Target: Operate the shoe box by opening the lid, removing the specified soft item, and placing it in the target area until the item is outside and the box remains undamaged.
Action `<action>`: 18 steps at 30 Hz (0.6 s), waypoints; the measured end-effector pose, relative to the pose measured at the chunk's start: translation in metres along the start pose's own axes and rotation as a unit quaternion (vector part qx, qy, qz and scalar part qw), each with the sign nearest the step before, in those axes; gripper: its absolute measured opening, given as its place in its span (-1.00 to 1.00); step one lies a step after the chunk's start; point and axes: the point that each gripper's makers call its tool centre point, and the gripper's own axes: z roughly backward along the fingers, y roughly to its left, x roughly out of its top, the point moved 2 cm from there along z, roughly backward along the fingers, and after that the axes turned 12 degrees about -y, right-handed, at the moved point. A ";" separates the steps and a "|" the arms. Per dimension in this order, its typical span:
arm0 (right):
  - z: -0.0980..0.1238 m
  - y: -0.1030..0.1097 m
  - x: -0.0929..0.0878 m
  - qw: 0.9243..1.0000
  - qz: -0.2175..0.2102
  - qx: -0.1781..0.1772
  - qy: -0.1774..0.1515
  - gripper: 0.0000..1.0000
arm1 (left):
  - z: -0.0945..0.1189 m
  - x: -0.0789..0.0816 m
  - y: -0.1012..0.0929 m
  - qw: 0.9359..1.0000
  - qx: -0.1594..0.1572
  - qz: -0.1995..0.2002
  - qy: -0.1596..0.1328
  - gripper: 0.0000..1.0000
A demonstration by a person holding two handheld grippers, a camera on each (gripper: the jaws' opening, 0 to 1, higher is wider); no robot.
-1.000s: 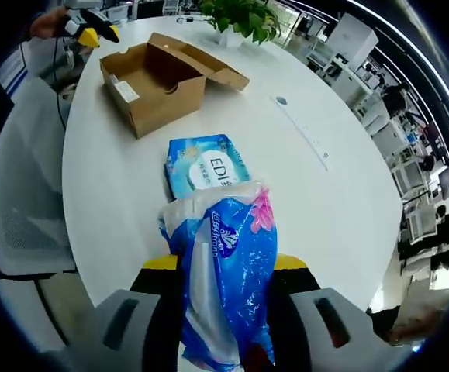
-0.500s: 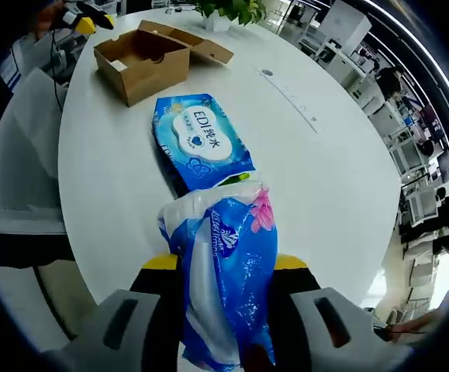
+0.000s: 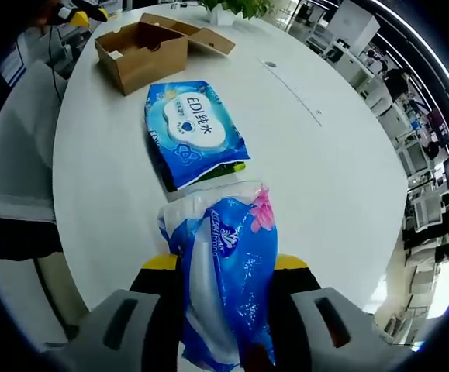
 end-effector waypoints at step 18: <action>-0.042 -0.009 0.002 0.999 0.032 0.043 0.004 -0.21 | 0.038 -0.016 0.006 0.998 0.056 0.019 -0.004 -0.24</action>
